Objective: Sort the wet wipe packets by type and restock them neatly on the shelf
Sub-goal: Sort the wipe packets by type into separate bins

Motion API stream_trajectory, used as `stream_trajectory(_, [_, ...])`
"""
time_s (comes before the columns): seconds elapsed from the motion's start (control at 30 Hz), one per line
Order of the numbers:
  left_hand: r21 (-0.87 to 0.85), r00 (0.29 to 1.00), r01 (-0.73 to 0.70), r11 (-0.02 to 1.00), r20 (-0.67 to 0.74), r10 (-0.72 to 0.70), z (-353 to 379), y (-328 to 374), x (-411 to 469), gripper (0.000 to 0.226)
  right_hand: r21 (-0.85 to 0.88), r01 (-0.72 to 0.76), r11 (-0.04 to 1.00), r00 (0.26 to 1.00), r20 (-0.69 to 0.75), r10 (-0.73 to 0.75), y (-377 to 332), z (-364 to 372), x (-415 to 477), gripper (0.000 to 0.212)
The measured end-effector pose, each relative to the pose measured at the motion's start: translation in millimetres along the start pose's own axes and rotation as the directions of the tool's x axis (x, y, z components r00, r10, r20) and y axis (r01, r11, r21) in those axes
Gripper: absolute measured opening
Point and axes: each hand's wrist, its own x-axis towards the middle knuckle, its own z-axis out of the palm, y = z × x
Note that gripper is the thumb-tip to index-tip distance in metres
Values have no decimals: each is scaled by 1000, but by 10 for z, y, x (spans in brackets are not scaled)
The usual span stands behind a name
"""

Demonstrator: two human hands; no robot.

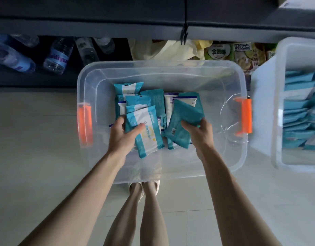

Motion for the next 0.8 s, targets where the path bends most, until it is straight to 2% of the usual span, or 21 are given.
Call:
stream_trajectory(0.07, [-40,996,-76,996,39,78,-123,248,-237,22,274,2,962,995,98,-30,-209,-222,-320,26])
stream_trajectory(0.1, [-36,991,-120,992,63,122,-179,380,-375,22,344,1,939,988,143,-53,-314,-339,-489,28])
stream_trajectory(0.23, [-20,950,-266,964,164,266,-312,1003,-1045,26,511,10,860,953,257,-163,-732,-833,-1201,34])
stream_trajectory(0.33, [-77,921,-281,957,259,291,-203,1457,-1669,19,596,-26,803,929,311,-201,-1009,-1225,-1675,30])
stream_trajectory(0.4, [-123,914,-270,955,279,294,-26,1660,-2090,18,618,-40,785,926,318,-203,-1144,-1523,-1947,30])
stream_trajectory(0.53, [-112,939,-252,961,212,271,560,1803,-2802,13,651,-15,759,948,252,-197,-1263,-2240,-2292,26])
stream_trajectory(0.63, [-87,952,-250,964,158,261,1110,1672,-3211,27,619,21,785,965,193,-178,-1148,-2856,-2373,19])
stream_trajectory(0.73, [-109,967,-174,979,167,190,1664,1478,-3570,50,560,48,827,966,184,-181,-968,-3471,-2358,22])
stream_trajectory(0.8, [-107,962,-145,984,219,165,1969,1422,-3766,34,516,51,855,968,185,-169,-882,-3831,-2294,28])
